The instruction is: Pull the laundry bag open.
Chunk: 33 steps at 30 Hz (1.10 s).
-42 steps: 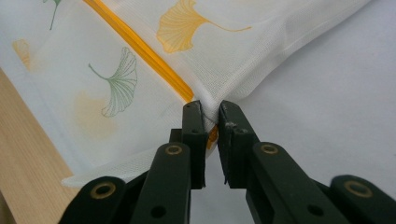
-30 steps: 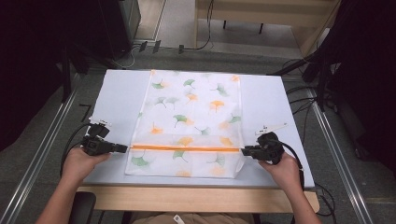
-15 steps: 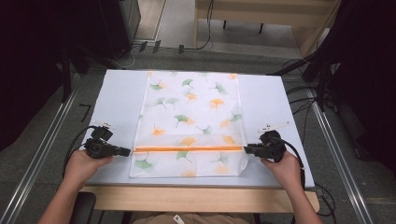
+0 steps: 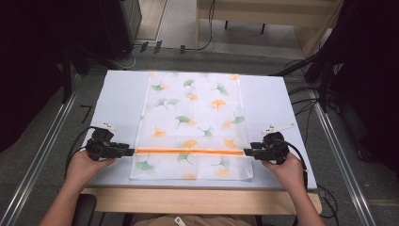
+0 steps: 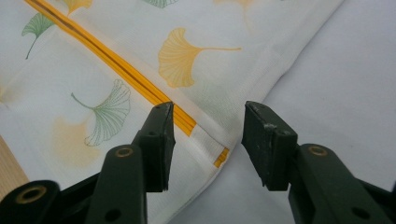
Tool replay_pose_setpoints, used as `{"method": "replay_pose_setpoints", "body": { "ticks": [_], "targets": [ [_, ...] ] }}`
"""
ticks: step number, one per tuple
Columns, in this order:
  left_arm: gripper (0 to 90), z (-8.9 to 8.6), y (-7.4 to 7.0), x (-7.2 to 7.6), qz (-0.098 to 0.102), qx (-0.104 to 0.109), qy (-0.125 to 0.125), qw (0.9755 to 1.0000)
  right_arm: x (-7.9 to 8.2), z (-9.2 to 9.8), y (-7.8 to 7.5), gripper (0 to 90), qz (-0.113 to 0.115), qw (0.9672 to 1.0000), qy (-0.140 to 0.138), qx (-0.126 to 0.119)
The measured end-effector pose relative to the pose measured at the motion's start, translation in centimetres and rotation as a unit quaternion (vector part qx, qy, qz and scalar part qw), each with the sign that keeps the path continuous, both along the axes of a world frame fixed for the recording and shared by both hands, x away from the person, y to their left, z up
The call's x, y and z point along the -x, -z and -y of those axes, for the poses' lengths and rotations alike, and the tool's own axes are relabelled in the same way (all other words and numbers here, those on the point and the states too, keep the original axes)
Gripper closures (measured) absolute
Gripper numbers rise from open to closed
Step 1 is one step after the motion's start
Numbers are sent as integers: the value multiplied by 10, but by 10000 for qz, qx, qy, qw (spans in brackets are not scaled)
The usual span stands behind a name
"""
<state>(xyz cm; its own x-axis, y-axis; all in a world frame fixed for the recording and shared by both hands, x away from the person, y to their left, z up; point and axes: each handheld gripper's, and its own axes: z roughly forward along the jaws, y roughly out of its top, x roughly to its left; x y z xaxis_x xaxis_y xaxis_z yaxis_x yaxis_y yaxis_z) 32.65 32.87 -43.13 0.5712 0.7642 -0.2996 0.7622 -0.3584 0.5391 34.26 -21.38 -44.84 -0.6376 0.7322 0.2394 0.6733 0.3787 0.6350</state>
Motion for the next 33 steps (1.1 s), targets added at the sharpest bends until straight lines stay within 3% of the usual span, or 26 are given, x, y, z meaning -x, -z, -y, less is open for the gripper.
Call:
{"method": "replay_pose_setpoints", "body": {
  "ticks": [7, 12, 18, 24, 28, 33],
  "targets": [
    [479, 0, 0, -3, 172, 91, -80, 9998, 0, 0, -2, 499, 26, 9999, 60, -120],
    [422, -2, 0, -5, 396, 130, -192, 9989, -1, 3, -2, 437, 164, 9997, 98, -157],
    [385, -8, 2, -8, 453, 94, -342, 9983, -2, 13, -1, 394, 353, 9990, 190, -214],
    [370, -17, 3, -13, 566, 51, -479, 9972, -4, 26, 0, 345, 579, 9970, 445, -244],
    [360, -24, 4, -15, 651, 40, -709, 9953, -6, 34, 3, 307, 735, 9953, 592, -216],
    [325, -29, 6, -15, 759, -31, -871, 9933, -10, 49, 8, 280, 758, 9935, 821, -210]
  ]
}}
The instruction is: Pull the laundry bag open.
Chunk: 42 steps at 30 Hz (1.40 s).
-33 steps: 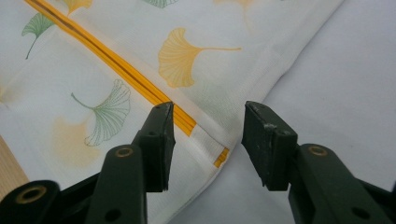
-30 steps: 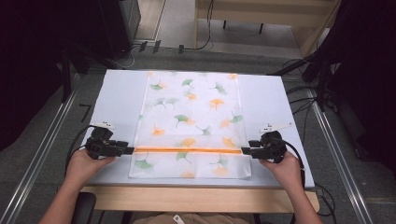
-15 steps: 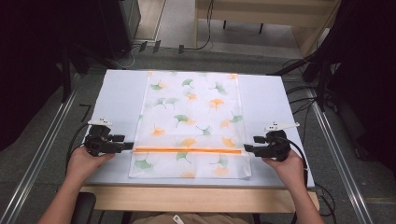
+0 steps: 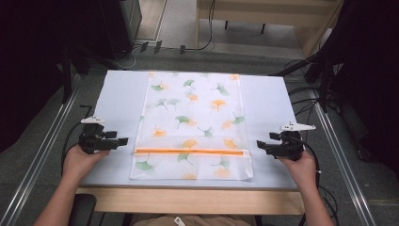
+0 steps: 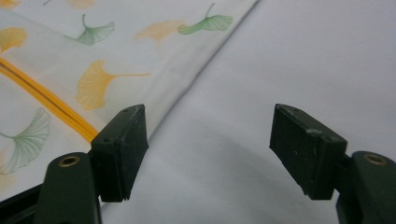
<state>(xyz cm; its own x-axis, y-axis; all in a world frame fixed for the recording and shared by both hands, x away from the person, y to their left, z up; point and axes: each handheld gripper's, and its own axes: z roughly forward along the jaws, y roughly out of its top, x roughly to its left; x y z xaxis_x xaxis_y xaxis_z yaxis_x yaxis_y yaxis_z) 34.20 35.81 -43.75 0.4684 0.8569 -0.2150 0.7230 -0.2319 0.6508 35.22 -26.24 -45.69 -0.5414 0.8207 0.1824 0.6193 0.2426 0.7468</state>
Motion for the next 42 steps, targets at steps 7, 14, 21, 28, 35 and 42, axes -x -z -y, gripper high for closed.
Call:
{"method": "replay_pose_setpoints", "body": {
  "ticks": [7, 14, 21, 28, 35, 42],
  "targets": [
    [285, -2, 2, -1, 148, -179, -115, 9997, -3, 13, 6, 260, 41, 9997, 208, 130],
    [267, -4, 4, -1, 266, -288, -189, 9991, -3, 12, 8, 232, 65, 9997, 73, 219],
    [266, -3, 5, -1, 269, -343, -213, 9988, -3, 12, 9, 233, 29, 9996, 70, 271],
    [266, -2, 5, -1, 256, -361, -191, 9988, -3, 11, 9, 233, 10, 9995, 35, 311],
    [265, -2, 5, -1, 262, -367, -213, 9988, -3, 10, 11, 233, -81, 9995, 6, 316],
    [241, -2, 6, -2, 291, -400, -228, 9985, -4, 6, 14, 218, -81, 9986, -181, 490]
  ]
}}
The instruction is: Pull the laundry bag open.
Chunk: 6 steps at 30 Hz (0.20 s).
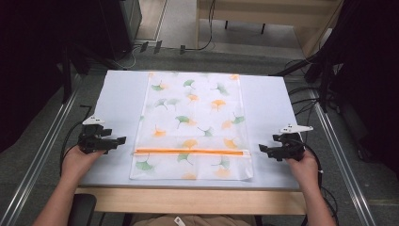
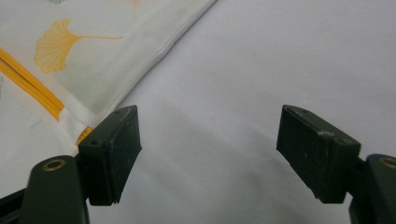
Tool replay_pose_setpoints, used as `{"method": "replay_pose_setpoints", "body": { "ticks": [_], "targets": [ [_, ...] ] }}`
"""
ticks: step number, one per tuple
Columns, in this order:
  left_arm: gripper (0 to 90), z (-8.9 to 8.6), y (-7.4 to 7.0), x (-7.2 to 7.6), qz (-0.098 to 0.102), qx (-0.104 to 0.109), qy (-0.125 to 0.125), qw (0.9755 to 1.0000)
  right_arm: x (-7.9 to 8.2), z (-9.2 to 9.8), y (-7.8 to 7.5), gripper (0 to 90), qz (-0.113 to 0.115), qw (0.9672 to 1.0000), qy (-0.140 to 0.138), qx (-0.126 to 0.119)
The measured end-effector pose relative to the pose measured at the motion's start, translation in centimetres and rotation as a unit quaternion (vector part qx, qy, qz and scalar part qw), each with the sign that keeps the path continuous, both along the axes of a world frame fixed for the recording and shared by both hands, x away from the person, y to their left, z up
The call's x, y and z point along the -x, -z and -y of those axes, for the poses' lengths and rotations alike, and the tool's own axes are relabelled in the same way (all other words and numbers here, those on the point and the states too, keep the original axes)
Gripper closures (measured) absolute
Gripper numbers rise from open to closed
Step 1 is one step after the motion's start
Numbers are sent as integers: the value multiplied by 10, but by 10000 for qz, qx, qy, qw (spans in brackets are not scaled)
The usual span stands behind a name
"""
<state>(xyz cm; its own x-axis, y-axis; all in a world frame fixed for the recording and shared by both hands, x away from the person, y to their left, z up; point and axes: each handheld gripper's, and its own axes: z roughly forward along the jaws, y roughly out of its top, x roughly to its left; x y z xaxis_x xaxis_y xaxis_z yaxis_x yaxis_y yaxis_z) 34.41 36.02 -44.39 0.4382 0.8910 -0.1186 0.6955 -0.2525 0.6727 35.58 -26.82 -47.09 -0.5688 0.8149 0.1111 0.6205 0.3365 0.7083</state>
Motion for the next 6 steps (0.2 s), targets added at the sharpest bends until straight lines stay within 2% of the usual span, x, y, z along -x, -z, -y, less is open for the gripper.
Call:
{"method": "replay_pose_setpoints", "body": {
  "ticks": [3, 5, 6],
  "targets": [
    [213, 0, 2, -1, 46, -62, 8, 10000, 0, -3, 4, 196, 83, 9996, -230, 117],
    [184, 1, 5, -2, 90, -303, -24, 9995, 0, -7, 8, 165, 31, 9993, -302, 230],
    [184, 2, 7, -3, 74, -537, 11, 9985, 0, -9, 11, 157, 13, 9990, -289, 339]
  ]
}}
